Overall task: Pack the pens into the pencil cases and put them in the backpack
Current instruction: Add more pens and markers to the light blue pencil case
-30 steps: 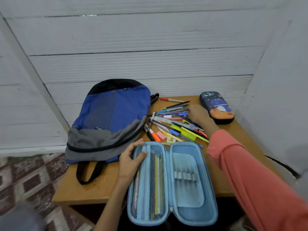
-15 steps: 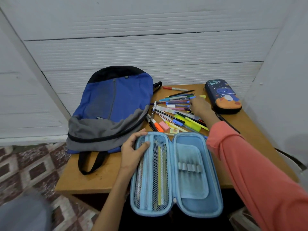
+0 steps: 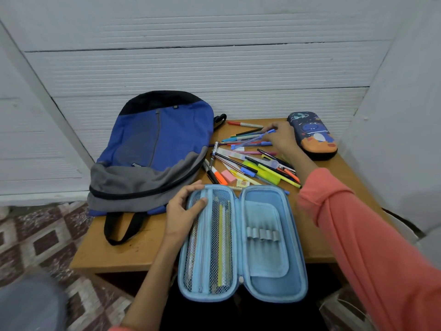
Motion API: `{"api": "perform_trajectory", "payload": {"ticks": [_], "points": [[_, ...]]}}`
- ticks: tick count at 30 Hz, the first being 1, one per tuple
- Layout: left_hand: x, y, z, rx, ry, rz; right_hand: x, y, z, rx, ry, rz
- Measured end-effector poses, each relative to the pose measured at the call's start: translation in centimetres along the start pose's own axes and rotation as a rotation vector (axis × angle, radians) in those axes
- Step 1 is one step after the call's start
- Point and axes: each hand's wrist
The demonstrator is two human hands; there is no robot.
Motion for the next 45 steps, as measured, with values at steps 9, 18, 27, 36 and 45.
{"api": "perform_trajectory", "payload": {"ticks": [9,18,27,36,45], "points": [[-0.1,0.1,0.3,0.016,0.004,0.010,-0.6,0.9,-0.8,0.482,-0.206,0.083],[-0.2,0.1,0.5,-0.003,0.013,0.016,-1.1,0.5,-0.7,0.309,-0.114,0.061],[-0.2,0.0,0.4,-0.006,0.009,0.015,-2.0,1.1,-2.3,0.798,-0.106,-0.013],[-0.2,0.1,0.4,-0.006,-0.004,0.013,-5.9,3.4,-2.5,0.757,-0.183,-0.499],[-0.2,0.1,0.2,0.005,-0.004,0.012,-10.0,2.1,0.0,0.638,-0.310,-0.629]]}}
Point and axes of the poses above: each hand's wrist, its own x-axis towards the middle knuckle, its own y-axis out of the back of the hand, z = x × y, and after that the axes turned 10 degrees about x, right-handed
